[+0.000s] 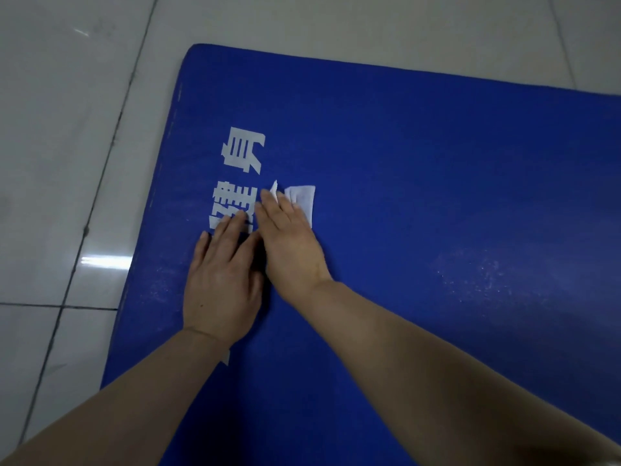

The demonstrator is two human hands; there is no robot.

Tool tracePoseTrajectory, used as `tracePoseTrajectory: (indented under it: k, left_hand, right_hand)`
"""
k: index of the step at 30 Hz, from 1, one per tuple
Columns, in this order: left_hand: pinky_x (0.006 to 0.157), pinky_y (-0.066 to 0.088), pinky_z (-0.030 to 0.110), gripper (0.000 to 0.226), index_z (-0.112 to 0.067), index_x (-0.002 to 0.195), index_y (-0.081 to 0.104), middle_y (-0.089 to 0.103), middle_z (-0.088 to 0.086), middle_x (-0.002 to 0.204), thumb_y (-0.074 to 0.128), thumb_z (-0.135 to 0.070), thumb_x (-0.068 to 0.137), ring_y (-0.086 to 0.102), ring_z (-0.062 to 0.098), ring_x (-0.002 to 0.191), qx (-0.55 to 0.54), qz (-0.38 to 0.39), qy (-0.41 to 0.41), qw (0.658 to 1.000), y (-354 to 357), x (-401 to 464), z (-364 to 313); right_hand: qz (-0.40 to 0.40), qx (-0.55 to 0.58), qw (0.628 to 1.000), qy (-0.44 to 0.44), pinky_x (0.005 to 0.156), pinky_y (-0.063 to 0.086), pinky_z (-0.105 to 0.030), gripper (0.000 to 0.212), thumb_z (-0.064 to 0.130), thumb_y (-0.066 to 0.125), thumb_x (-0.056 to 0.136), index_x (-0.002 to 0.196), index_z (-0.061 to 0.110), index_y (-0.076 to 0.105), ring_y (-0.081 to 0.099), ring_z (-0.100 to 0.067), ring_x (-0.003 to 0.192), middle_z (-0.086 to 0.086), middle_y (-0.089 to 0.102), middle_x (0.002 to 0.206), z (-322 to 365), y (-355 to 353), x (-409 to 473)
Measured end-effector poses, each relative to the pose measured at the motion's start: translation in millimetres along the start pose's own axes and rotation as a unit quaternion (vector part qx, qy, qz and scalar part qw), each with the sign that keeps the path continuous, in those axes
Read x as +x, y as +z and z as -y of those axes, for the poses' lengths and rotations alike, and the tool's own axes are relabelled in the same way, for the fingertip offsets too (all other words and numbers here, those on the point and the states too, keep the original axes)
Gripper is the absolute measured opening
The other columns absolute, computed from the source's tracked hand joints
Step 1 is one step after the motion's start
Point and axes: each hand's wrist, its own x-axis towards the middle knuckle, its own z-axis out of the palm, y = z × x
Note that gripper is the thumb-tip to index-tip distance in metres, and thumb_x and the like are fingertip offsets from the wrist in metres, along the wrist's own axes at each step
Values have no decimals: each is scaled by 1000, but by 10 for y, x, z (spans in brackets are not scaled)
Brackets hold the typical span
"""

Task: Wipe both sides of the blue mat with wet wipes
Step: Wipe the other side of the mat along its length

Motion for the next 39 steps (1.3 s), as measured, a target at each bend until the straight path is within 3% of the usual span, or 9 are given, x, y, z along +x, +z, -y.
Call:
tracePoseTrajectory:
  k: [5,9,13,18,23,26,30,34,39]
  left_hand:
    - [115,25,52,52,-8,131,56,43,13,148,30,-22,89,35,30,139,-3,1,0,1000,8,-1,5]
    - [114,26,53,52,-7,131,57,44,14,147,30,-22,89,37,30,138,-2,-5,0,1000,24,3,-2]
    - [113,27,54,52,-6,131,57,43,14,147,30,-21,88,37,31,138,0,-7,4,1000,17,-1,4]
    - [114,26,53,52,-7,131,56,42,14,148,30,-21,89,36,30,139,-8,-5,8,1000,17,-11,23]
    - [113,28,53,52,-8,129,58,45,13,146,30,-22,88,38,30,138,-13,-12,-1,1000,22,-1,0]
    - [105,38,55,47,-6,116,66,56,15,133,34,-20,84,51,34,124,-36,-45,-11,998,10,59,-26]
    - [85,48,48,30,-3,91,71,64,15,107,44,-13,80,62,36,91,-45,-96,-12,994,-35,531,-8]
    - [99,41,53,37,-3,119,64,55,18,131,59,-3,82,53,38,119,-26,-63,-22,997,54,1179,-53]
    - [114,26,53,51,-7,129,58,48,14,142,33,-25,89,41,30,134,17,-25,-24,999,179,1256,-57]
  right_hand:
    - [-46,-144,982,111,119,6,-38,64,5,33,92,145,-5,0,3,-34,145,-23,3,155,-695,-115,-159]
    - [-42,-106,967,228,119,9,-34,57,-6,36,88,143,0,23,3,-30,146,-17,9,156,-988,-289,-181]
    - [-53,-84,986,133,115,19,-36,52,13,35,92,138,-1,15,17,-34,142,-24,17,151,-573,-133,112]
    - [-22,-34,999,25,119,2,-33,63,2,40,94,149,3,10,4,-25,146,-12,5,158,-369,-79,188]
    - [-66,-74,970,222,118,14,-33,60,2,39,94,145,-3,9,8,-28,146,-17,7,157,-1135,-291,-91]
    - [-93,3,958,272,111,31,-35,56,-13,40,86,140,0,33,8,-25,146,-13,14,156,-1196,-357,-38]
    - [-86,-2,961,262,116,-9,-26,58,-8,34,87,143,4,27,2,-20,146,-9,14,156,-1102,-255,129]
    - [-92,-9,962,256,119,3,-29,61,-10,34,86,144,8,28,12,-18,145,-6,13,157,-1214,-181,111]
    - [-197,23,935,294,116,12,-20,58,11,42,88,144,16,26,29,-5,138,4,38,146,-1106,-147,138]
